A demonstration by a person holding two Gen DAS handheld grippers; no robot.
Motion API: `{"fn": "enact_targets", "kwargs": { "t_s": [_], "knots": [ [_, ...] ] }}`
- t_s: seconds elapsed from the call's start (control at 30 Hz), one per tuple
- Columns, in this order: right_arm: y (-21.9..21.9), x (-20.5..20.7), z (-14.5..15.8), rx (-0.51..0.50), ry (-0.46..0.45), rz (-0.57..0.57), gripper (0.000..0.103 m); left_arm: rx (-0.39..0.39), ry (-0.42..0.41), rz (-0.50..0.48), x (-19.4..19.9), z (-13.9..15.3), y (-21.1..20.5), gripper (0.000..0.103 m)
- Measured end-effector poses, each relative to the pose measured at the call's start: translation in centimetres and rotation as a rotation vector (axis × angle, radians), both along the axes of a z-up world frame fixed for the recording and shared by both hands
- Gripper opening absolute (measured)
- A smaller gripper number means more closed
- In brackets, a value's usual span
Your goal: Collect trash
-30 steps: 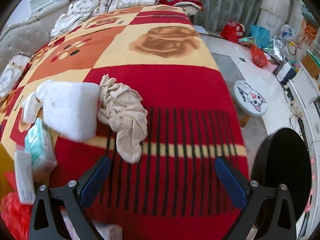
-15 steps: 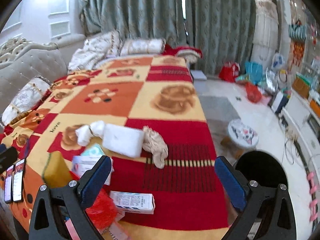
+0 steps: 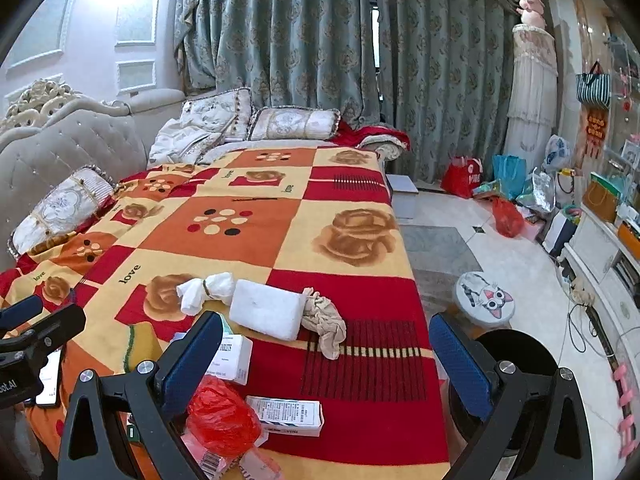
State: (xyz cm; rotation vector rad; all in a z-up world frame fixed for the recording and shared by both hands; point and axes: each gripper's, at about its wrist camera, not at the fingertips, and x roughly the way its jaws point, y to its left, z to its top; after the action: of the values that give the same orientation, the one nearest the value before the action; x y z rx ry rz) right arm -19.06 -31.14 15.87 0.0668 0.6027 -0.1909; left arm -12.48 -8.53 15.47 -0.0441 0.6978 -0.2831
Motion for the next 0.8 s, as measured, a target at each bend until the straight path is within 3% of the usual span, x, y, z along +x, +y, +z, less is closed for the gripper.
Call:
{"fn": "enact_targets", "kwargs": {
  "t_s": [0.8],
  "knots": [
    [0.56,-0.69,0.67,-0.007,-0.029,0.055,0.102,0.006,-0.018,0.029,0.37,0.13,0.51,0.102]
  ]
}}
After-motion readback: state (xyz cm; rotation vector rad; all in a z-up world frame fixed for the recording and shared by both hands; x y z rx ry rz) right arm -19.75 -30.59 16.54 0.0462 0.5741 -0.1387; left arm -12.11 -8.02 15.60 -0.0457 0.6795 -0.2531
